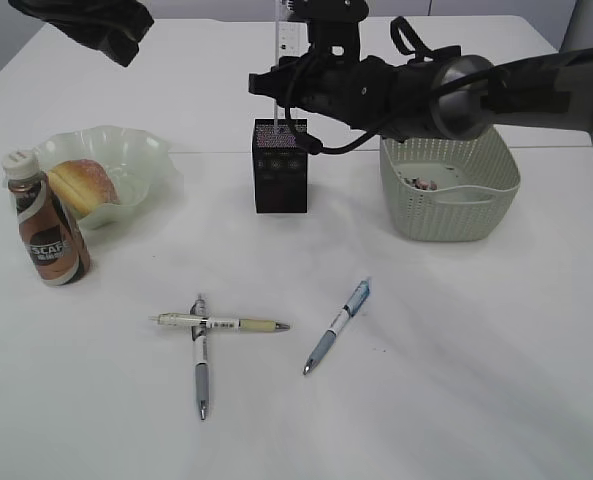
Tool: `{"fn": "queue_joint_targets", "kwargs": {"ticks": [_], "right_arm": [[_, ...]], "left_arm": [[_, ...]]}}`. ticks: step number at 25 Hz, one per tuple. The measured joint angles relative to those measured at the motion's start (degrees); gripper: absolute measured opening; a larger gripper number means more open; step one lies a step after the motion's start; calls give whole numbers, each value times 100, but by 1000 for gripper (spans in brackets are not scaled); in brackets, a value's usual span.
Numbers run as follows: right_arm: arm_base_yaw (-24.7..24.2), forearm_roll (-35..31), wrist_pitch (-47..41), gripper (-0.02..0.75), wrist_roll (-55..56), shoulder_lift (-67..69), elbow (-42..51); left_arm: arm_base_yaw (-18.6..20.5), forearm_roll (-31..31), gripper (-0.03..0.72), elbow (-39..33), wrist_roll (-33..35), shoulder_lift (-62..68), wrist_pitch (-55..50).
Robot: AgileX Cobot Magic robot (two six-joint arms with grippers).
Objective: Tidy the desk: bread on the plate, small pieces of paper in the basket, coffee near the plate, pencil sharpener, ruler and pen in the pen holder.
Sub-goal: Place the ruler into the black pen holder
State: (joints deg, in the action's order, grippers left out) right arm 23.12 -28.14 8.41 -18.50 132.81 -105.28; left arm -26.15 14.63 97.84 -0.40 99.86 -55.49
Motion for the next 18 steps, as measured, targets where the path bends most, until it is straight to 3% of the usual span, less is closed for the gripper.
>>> {"fn": "queue_joint_targets", "kwargs": {"ticks": [18], "right_arm": [[0,-1,113,241,83,312,-199]], "left_arm": [[0,35,350,0,0,0,70]]}}
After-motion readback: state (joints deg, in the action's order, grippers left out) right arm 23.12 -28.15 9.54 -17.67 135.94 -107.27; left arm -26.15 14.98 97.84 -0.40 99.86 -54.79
